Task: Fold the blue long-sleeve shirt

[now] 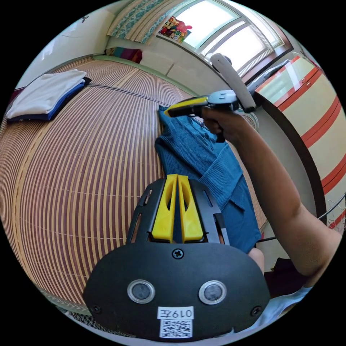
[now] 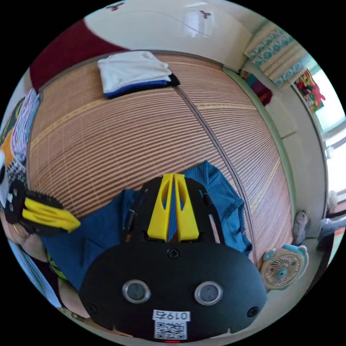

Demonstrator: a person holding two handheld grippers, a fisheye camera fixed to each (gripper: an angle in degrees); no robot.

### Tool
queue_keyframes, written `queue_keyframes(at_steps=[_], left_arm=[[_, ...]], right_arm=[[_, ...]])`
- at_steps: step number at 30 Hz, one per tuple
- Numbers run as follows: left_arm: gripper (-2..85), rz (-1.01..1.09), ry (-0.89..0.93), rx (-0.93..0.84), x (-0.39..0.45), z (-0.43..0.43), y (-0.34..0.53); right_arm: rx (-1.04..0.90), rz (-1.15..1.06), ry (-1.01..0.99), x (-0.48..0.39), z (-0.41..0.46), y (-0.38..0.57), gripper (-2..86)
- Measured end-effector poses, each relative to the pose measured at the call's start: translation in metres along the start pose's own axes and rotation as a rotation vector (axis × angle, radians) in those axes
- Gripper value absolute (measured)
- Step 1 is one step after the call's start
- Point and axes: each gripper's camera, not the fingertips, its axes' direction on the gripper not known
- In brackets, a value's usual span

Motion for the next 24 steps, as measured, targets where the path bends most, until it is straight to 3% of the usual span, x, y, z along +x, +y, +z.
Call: queue_keyframes(at_steps=[4,8,10,24], left_arm=[[0.9,-0.007,-0.022,0.032,-0.003,-0.008,0.000],[0.9,-0.018,-0.002,0.022,-0.008,-0.010,-0.001],[0.9,-0.017,0.005,0.021,-0.009,-0.011,-0.001],[1.2,-0.018,0.025,0.016,-0.022,-0.019,-0.007]], right_arm=[[0.029,-0.053,0.085,-0.075,-0.014,0.026,3.5],[0.055,-0.077,0.343,-0.150,-0.005,0.047,-0.4],[0.057,-0.066,0.380,-0.166,0.000,0.053,-0.8],[0.099,0.155,0.168,-0.169,-0.002,0.074,-1.0]])
